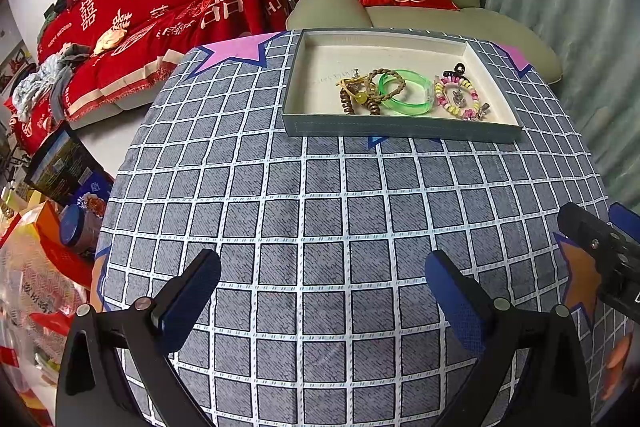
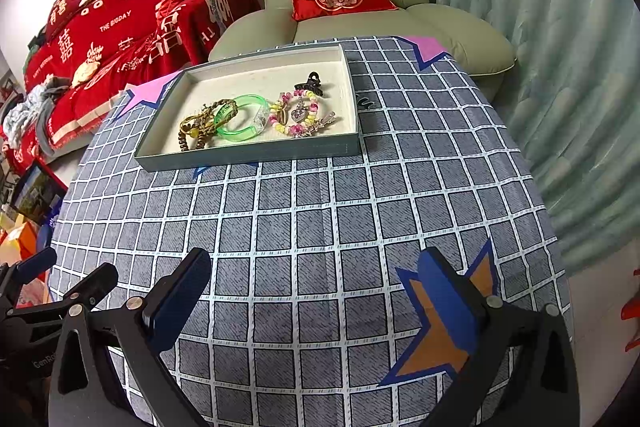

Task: Organize jewelry

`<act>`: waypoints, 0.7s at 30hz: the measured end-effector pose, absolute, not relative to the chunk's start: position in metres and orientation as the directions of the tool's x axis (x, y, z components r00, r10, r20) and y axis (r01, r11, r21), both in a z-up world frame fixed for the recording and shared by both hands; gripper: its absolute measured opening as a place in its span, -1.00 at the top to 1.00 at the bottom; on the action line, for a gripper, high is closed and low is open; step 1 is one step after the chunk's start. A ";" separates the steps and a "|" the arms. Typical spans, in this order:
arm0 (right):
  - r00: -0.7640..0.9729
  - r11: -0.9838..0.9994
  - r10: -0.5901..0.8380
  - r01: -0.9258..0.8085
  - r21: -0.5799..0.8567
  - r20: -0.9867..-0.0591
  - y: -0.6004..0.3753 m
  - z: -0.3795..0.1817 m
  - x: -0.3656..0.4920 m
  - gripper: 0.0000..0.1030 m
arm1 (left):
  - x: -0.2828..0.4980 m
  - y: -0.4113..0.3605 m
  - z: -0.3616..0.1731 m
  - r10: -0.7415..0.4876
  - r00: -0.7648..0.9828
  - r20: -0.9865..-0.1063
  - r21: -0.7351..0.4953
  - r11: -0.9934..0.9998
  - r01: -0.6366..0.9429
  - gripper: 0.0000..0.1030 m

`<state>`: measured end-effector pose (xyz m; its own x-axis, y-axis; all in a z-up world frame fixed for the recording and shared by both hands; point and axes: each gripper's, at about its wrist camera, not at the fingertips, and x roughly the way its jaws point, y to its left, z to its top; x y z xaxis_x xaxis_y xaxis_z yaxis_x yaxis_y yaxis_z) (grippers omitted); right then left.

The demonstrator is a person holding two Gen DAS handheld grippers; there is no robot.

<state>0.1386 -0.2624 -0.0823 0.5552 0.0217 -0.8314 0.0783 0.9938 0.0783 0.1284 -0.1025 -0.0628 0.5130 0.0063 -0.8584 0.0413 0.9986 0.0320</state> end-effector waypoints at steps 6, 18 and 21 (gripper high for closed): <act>0.554 0.994 0.022 0.079 0.079 -0.832 -0.265 -0.084 0.137 -0.99 | 0.126 -0.103 -0.064 0.010 0.508 -0.861 0.031 0.999 0.033 -1.00; 0.551 0.994 0.019 0.083 0.078 -0.834 -0.268 -0.086 0.134 -0.99 | 0.129 -0.102 -0.066 0.004 0.491 -0.871 0.023 0.999 0.033 -1.00; 0.552 0.993 0.020 0.084 0.079 -0.834 -0.269 -0.086 0.134 -0.99 | 0.128 -0.101 -0.067 0.001 0.495 -0.869 0.020 0.999 0.032 -1.00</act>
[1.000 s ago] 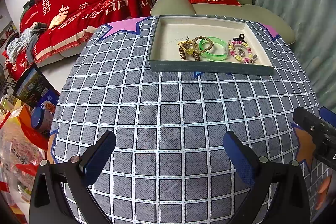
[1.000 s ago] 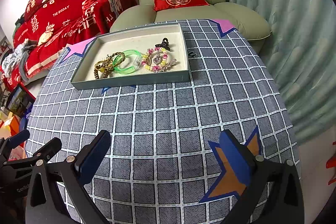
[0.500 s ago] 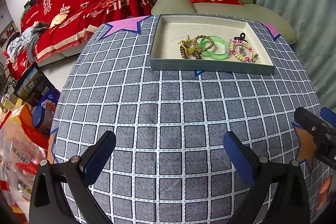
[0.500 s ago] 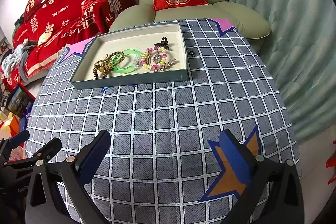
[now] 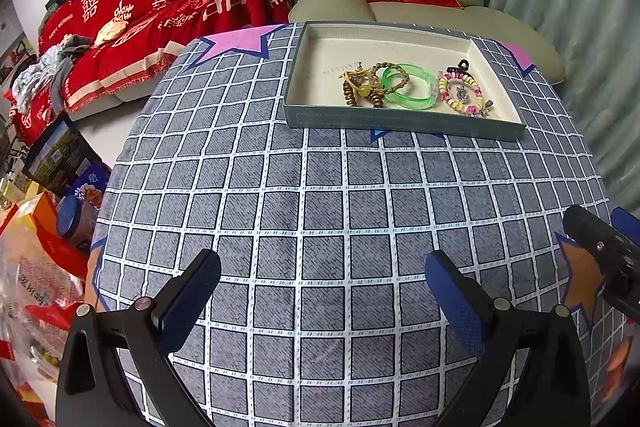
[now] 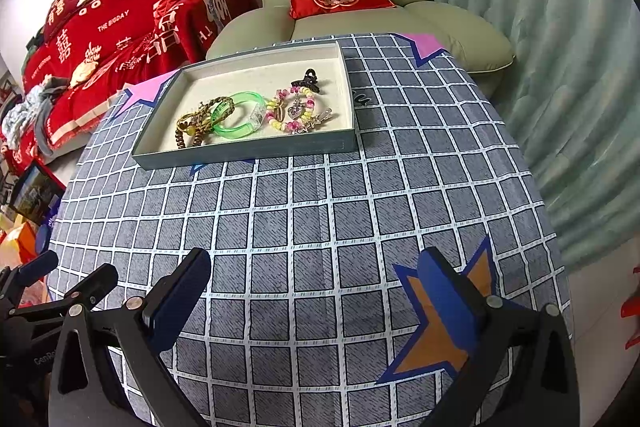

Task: Organize jewelry

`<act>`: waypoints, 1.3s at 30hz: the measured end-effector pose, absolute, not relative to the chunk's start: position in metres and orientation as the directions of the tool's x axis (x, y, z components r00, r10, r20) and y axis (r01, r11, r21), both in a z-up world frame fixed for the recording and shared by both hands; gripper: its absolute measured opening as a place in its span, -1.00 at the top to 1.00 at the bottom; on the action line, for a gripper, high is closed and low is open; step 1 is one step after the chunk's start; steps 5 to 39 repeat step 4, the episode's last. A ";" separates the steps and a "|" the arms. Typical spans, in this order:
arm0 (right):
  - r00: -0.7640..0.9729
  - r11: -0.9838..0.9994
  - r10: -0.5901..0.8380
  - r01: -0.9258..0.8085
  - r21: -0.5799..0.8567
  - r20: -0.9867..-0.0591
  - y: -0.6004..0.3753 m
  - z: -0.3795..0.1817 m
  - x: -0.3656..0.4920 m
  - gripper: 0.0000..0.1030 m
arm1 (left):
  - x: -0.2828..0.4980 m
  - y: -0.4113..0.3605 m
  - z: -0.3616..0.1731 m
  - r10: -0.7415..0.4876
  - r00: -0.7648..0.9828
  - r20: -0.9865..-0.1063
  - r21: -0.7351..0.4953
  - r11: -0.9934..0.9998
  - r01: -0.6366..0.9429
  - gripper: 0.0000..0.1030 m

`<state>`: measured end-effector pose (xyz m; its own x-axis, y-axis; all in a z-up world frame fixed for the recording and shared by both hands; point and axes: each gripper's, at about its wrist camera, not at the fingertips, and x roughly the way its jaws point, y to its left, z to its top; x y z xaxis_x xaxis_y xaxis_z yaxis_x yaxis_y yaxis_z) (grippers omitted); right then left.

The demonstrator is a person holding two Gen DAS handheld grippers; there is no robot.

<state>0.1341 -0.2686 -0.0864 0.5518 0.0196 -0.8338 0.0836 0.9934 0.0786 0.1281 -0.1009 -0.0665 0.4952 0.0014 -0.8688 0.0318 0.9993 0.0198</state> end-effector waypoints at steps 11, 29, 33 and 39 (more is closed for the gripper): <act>0.551 0.994 0.018 0.084 0.076 -0.835 -0.269 -0.087 0.134 -0.99 | 0.130 -0.102 -0.068 0.000 0.485 -0.874 0.020 0.999 0.035 -1.00; 0.551 0.994 0.018 0.084 0.076 -0.835 -0.269 -0.087 0.134 -0.99 | 0.130 -0.102 -0.068 0.000 0.485 -0.874 0.020 0.999 0.035 -1.00; 0.551 0.994 0.018 0.084 0.076 -0.835 -0.269 -0.087 0.134 -0.99 | 0.130 -0.102 -0.068 0.000 0.485 -0.874 0.020 0.999 0.035 -1.00; 0.551 0.994 0.018 0.084 0.076 -0.835 -0.269 -0.087 0.134 -0.99 | 0.130 -0.102 -0.068 0.000 0.485 -0.874 0.020 0.999 0.035 -1.00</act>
